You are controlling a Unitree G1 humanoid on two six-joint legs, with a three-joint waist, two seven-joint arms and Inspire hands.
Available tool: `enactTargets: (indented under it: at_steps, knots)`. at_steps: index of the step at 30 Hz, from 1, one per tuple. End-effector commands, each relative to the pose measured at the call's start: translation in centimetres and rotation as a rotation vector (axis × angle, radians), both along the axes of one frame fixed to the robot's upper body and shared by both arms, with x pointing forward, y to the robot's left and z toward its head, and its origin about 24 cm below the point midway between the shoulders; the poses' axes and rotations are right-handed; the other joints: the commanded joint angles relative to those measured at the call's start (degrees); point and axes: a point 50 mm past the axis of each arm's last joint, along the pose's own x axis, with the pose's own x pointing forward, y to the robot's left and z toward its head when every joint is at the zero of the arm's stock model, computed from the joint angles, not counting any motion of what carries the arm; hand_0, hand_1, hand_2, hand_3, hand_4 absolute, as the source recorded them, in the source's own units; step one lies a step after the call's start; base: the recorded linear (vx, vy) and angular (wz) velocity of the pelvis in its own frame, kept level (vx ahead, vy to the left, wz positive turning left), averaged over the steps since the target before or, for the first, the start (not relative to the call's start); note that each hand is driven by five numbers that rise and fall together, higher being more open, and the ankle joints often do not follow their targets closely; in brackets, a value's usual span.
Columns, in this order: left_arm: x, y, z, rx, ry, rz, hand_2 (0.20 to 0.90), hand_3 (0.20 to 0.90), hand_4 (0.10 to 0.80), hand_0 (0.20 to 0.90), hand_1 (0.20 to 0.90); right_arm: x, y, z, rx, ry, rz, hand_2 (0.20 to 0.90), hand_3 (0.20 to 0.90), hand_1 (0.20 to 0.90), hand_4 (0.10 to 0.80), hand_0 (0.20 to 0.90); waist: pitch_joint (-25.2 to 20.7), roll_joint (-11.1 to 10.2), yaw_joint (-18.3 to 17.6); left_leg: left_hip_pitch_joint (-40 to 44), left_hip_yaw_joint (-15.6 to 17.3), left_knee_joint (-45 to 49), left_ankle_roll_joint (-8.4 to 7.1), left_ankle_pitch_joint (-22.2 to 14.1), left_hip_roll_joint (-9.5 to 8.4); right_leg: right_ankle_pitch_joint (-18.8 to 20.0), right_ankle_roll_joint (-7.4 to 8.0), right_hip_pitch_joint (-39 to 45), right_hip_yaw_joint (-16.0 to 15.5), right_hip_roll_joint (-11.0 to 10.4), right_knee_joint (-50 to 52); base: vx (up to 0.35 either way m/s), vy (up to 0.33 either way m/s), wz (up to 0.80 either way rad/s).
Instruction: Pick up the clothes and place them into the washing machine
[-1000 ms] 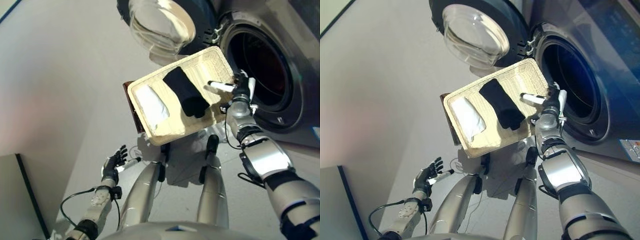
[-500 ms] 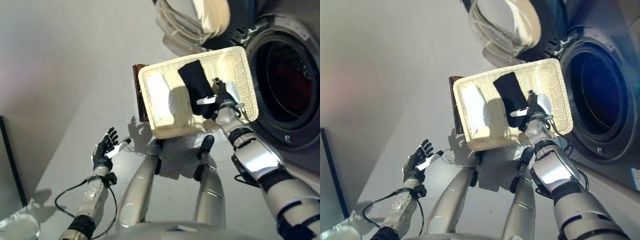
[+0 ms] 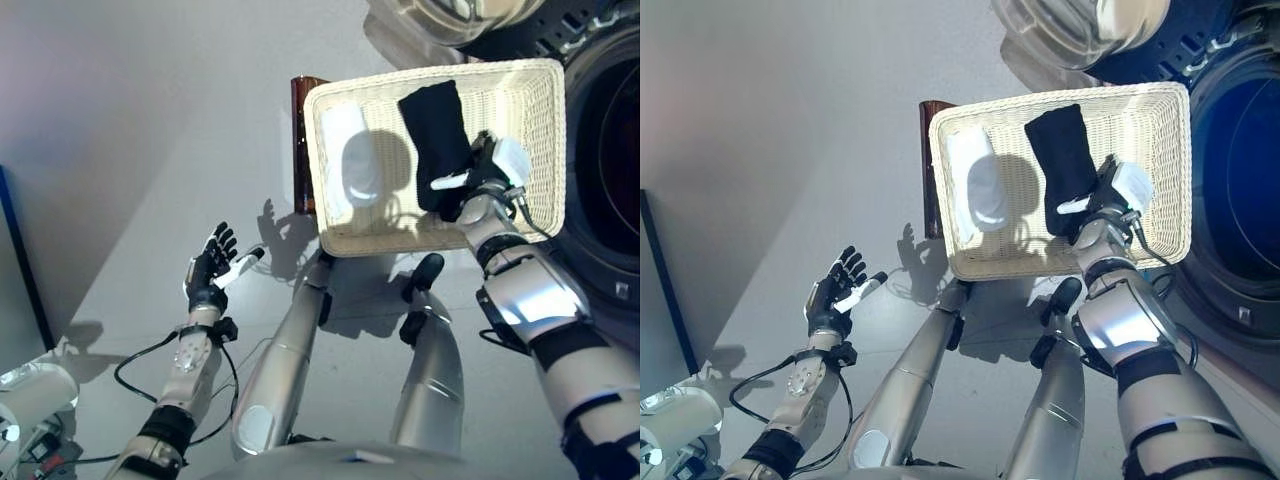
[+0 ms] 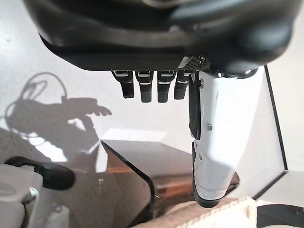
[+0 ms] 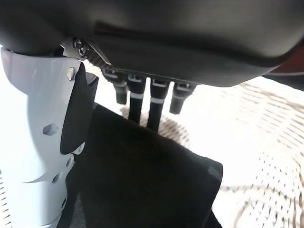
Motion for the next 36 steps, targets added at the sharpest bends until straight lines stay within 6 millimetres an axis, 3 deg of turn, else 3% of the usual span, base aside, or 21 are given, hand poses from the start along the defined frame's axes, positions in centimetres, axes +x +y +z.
enactTargets:
  at_steps: [1, 8, 17, 22, 24, 25, 27, 28, 31, 34, 36]
  knots:
    - [0.2, 0.5, 1.3, 0.047, -0.083, 0.022, 0.900, 0.900, 0.800, 0.900, 0.900, 0.8, 0.4, 2.1, -0.083, -0.007, 0.039, 0.200, 0.200, 0.200, 0.300, 0.200, 1.65, 4.81, 2.07, -2.41, 1.40, -1.73, -3.38, -1.14, 0.15, -6.12, -1.24, 3.04, 0.84, 1.21, 2.14, 0.000, 0.000, 0.00]
    - [-0.3, 0.3, 0.6, 0.072, -0.046, -0.005, 0.900, 0.900, 0.800, 0.900, 0.900, 0.6, -0.1, 2.3, -0.096, -0.021, 0.018, 0.200, 0.200, 0.200, 0.300, 0.200, 1.40, 5.23, 1.44, -0.95, 2.29, -3.37, -3.14, -0.83, 0.36, -5.12, -0.97, 3.71, 1.72, 1.35, 0.45, 0.011, 0.026, -0.03]
    - [-1.6, 0.5, -1.7, 0.108, 0.068, -0.023, 0.900, 0.900, 0.800, 0.900, 0.900, -0.1, -1.2, 1.1, -0.054, -0.013, -0.017, 0.200, 0.200, 0.200, 0.300, 0.200, -0.24, 5.24, 0.14, 2.60, 3.16, -4.79, -3.12, -0.76, 0.88, -4.26, -0.82, 6.89, 2.39, 1.84, -1.94, 0.014, -0.004, -0.10]
    - [-2.6, 0.9, -3.1, 0.113, 0.143, -0.024, 0.900, 0.900, 0.800, 0.900, 0.900, -1.1, -3.2, 0.7, 0.392, -0.244, -0.115, 0.200, 0.200, 0.200, 0.300, 0.200, -1.73, 5.43, -0.47, 5.62, 3.63, -6.26, -3.04, -0.89, 1.24, -4.18, -0.57, 9.63, 2.81, 2.16, -3.57, 0.039, -0.021, -0.08]
    - [-2.8, 1.3, -3.4, 0.123, 0.160, -0.018, 0.900, 0.900, 0.800, 0.900, 0.900, -1.2, -3.1, 0.4, 0.618, -0.371, -0.126, 0.200, 0.200, 0.200, 0.300, 0.200, -2.15, 5.57, -0.98, 6.65, 3.92, -6.62, -3.02, -1.08, 1.42, -4.18, -0.47, 10.48, 3.08, 2.34, -4.14, 0.030, 0.000, -0.10]
    - [-2.9, 1.3, -3.4, 0.125, 0.161, -0.019, 0.900, 0.900, 0.800, 0.900, 0.900, -1.2, -3.2, 0.3, 0.622, -0.370, -0.127, 0.200, 0.200, 0.200, 0.300, 0.200, -2.17, 5.48, -0.87, 6.75, 3.96, -6.64, -3.02, -1.11, 1.43, -4.18, -0.47, 10.55, 3.12, 2.35, -4.17, -0.090, 0.027, -0.12]
    - [-3.1, 1.5, -3.8, 0.130, 0.180, -0.018, 0.900, 0.900, 0.800, 0.900, 0.900, -1.9, -4.0, -0.3, 0.851, -0.510, -0.195, 0.200, 0.200, 0.200, 0.300, 0.200, -2.35, 5.96, -1.24, 6.89, 4.57, -7.21, -2.74, 0.70, 1.59, -2.47, -0.80, 10.80, 2.97, 2.41, -4.98, -0.080, 0.020, -0.16]
    - [-3.2, 1.4, -3.9, 0.123, 0.188, -0.017, 0.900, 0.900, 0.800, 0.900, 0.900, -2.1, -3.8, -1.2, 1.025, -0.596, -0.209, 0.200, 0.200, 0.200, 0.300, 0.200, -2.53, 6.13, -1.45, 7.40, 4.77, -7.33, -2.72, 0.55, 1.70, -2.60, -0.76, 11.11, 3.06, 2.37, -5.10, 0.035, -0.009, -0.15]
    - [-3.4, 1.7, -4.2, 0.126, 0.202, -0.014, 0.900, 0.900, 0.800, 0.900, 0.900, -2.2, -3.0, -2.0, 1.269, -0.757, -0.220, 0.200, 0.200, 0.200, 0.300, 0.200, -3.07, 6.72, -2.12, 8.42, 5.01, -7.88, -2.65, 0.53, 1.84, -2.62, -0.71, 11.79, 3.50, 2.56, -5.65, 0.023, 0.006, -0.08]
    - [-3.8, 1.5, -4.6, 0.105, 0.216, -0.018, 0.900, 0.900, 0.800, 0.900, 0.900, -2.3, -2.1, -2.6, 1.440, -0.878, -0.200, 0.200, 0.200, 0.200, 0.300, 0.200, -3.68, 7.27, -2.61, 9.38, 5.26, -8.24, -2.65, 0.43, 1.86, -2.86, -0.65, 12.53, 3.86, 2.60, -5.95, 0.026, 0.003, -0.16]
    - [-4.2, 1.3, -5.1, 0.096, 0.243, -0.022, 0.900, 0.900, 0.800, 0.900, 0.900, -2.7, -2.6, -2.9, 1.458, -0.915, -0.241, 0.200, 0.200, 0.200, 0.300, 0.200, -4.31, 7.87, -2.69, 9.95, 5.35, -8.41, -2.66, 0.36, 1.74, -2.96, -0.60, 12.76, 3.95, 2.54, -5.87, 0.034, 0.008, -0.11]
